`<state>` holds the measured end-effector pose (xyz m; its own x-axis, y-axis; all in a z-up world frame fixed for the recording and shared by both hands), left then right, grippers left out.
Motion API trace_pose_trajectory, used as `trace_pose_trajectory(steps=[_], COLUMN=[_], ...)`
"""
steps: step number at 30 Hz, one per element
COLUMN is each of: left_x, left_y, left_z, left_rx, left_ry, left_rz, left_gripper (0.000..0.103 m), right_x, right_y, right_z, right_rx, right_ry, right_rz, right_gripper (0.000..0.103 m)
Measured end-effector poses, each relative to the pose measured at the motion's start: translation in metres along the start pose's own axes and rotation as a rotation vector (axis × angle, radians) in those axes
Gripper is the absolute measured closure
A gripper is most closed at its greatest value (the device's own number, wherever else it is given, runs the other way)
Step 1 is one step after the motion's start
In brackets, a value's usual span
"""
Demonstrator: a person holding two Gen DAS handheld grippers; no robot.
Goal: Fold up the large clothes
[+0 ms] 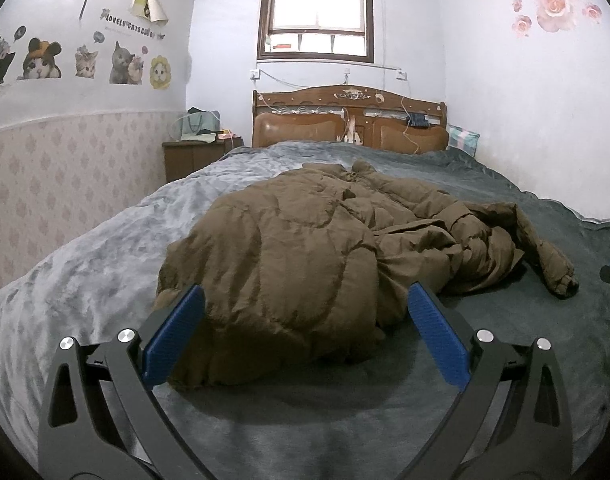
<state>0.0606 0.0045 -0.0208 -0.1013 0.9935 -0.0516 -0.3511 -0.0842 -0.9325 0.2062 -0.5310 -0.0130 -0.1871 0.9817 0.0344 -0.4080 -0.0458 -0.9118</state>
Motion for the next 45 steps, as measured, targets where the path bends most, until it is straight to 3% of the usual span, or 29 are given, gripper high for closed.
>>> trace_pose_trajectory(steps=[8,15,20,24,28,32,37,39,45], left_x=[0.004,-0.004,-0.012,-0.010,-0.019,-0.040,-0.078,-0.085,-0.079], left_y=[-0.005,-0.030,-0.088,-0.138,-0.170,-0.162,-0.119,-0.104,-0.083], left_z=[0.013,0.053,0.094,0.122,0.136,0.124,0.071,0.052,0.014], left_rx=[-0.045,-0.058,-0.091,-0.126,-0.140,-0.128,-0.058,-0.026,0.035], left_ry=[-0.049,-0.089,-0.093,-0.052,-0.041,-0.011,0.033,0.027,0.003], left_rz=[-0.012,-0.094,-0.085,0.026,0.091,0.105,0.004,-0.020,-0.009], left_gripper=[0.003,0.003,0.003,0.003,0.003,0.003,0.003,0.003,0.003], right_x=[0.002,0.018,0.040,0.060,0.084,0.110,0.130,0.124,0.103], right_y=[-0.006,-0.032,-0.099,-0.157,-0.189,-0.187,-0.149,-0.136,-0.125], right_z=[0.011,0.059,0.105,0.130,0.148,0.147,0.110,0.096,0.069], right_rx=[-0.037,-0.053,-0.120,-0.166,-0.213,-0.258,-0.213,-0.194,-0.148], right_ry=[0.042,0.067,0.063,0.061,0.071,0.037,0.003,0.033,0.011], right_rz=[0.020,0.017,0.010,0.008,0.006,-0.031,0.031,0.042,-0.022], right_gripper=[0.002,0.002,0.002,0.002,0.002,0.002,0.002,0.002,0.002])
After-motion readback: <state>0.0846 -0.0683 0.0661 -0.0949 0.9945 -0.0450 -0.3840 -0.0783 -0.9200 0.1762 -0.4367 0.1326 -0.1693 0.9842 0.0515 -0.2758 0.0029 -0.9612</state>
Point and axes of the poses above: each gripper's, at about its wrist camera, not at the fingertips, and z roughly against the way its jaws point, x to its left, y to its underside, the point moved 7 cm from there along -z, roughly the way its jaws point, and after that the axes turned 1 degree about z, right-handed, at the moved point
